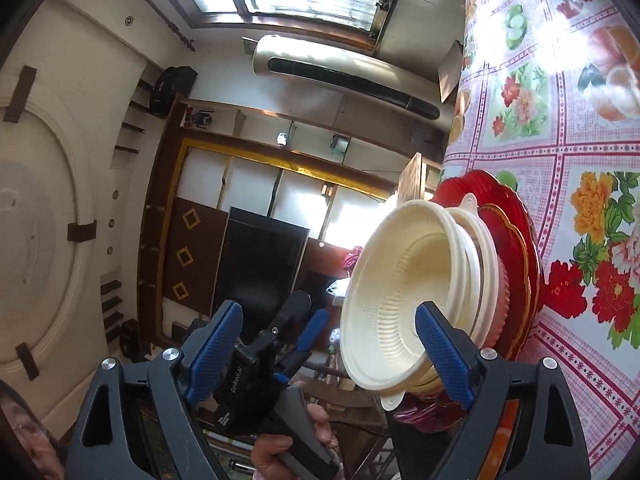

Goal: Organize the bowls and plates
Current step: 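Open both grippers and withdraw from the cream plate on the stack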

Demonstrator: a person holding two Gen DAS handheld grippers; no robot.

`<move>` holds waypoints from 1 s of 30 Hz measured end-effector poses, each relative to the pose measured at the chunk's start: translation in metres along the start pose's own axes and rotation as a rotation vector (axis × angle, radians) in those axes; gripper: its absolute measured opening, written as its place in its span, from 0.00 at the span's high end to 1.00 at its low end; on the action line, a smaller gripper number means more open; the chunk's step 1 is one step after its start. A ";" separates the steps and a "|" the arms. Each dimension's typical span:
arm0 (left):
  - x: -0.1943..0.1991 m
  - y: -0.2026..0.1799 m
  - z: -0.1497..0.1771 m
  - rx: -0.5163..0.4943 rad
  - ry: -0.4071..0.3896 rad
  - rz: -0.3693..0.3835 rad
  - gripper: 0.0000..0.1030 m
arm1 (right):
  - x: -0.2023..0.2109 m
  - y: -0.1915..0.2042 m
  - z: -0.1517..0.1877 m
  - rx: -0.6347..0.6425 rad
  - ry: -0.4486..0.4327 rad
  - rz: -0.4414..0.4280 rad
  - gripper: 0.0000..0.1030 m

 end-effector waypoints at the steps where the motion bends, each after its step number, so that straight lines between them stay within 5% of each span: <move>1: 0.000 0.000 0.001 0.000 0.001 -0.002 0.00 | 0.003 0.004 0.000 0.016 -0.010 -0.014 0.12; 12: -0.007 0.018 -0.007 -0.012 0.012 -0.071 0.00 | 0.003 0.017 0.005 0.061 0.001 -0.039 0.11; 30: -0.058 0.035 0.024 0.009 0.266 -0.102 0.00 | 0.035 0.016 -0.004 0.050 -0.068 -0.056 0.11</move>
Point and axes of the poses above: each gripper's, at about its wrist camera, not at the fingertips, and x roughly against the way its jaws point, y to its left, z to its underside, the point moved 10 cm from there along -x, roughly the way its jaws point, and after that the axes turned 8 degrees about y, right-handed, at the moved point
